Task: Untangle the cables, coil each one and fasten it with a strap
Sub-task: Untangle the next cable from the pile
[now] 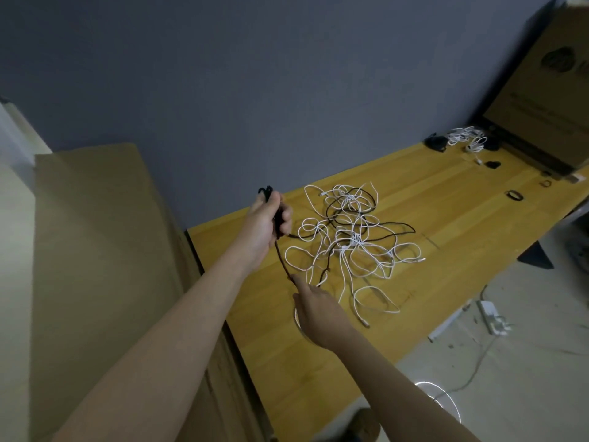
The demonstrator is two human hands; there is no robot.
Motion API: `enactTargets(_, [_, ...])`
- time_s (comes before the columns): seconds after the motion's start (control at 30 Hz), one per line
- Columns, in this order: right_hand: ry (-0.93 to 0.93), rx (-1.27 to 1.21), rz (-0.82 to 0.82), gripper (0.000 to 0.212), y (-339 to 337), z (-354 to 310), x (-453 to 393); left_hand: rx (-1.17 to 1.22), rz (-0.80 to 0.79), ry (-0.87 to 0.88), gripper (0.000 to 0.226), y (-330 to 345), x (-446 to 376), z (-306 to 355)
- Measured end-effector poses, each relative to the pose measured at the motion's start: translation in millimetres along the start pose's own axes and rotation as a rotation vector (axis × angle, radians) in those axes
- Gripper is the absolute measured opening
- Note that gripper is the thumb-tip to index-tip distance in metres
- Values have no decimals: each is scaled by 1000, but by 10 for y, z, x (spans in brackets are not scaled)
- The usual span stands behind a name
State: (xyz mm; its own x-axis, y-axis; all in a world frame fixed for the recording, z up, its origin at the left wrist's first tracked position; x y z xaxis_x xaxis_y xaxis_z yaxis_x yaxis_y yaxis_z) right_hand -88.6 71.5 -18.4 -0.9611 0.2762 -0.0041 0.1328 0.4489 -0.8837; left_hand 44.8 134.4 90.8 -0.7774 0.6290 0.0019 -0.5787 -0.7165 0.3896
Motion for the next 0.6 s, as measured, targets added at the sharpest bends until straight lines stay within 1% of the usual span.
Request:
enactTargets(0.1, [-65,-79,73,44,22,56,48,-353,-26,48,20,-7,8,-40])
enactTargets(0.17, [-130,-34,190,43,-40,81,25,-563,-102,83,19,0,14,-81])
enactTargets(0.23, [-198,3,314,40,-164,91,-18,-714,-197,94,18,8,32,-146])
enactTargets(0.27, [-226,-13,372,39,-244,90,-39,-809,-257,81,17,12,42,-180])
enactTargets(0.33, [-223,-97,479,31,-408,108,-73,-1018,-380,10,16,22,72,-232])
enactTargets(0.4, [-155,-200,577,16,-552,165,-96,-1108,-437,-80,20,22,87,-262])
enactTargets(0.43, [-105,-237,617,18,-610,188,-112,-1118,-443,-110,21,28,95,-264])
enactTargets(0.5, [-51,-241,622,26,-663,252,-156,-1150,-453,-127,25,47,96,-261])
enactTargets(0.6, [-42,-122,518,17,-548,409,-218,-1244,-528,-166,45,50,114,-272])
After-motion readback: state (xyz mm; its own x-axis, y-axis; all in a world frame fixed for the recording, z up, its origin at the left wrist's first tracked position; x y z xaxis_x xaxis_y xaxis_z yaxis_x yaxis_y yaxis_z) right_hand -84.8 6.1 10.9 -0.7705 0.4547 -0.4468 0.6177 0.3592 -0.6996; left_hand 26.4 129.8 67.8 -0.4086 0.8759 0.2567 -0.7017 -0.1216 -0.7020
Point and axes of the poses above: each hand's wrist, its own x-axis away from the middle knuckle, its own y-axis out of the palm, z = x × y, the point moved 2 cm from there along -x, towards the middle knuckle, and after that the axes turned 6 degrees about y, right-handed, at the moved point
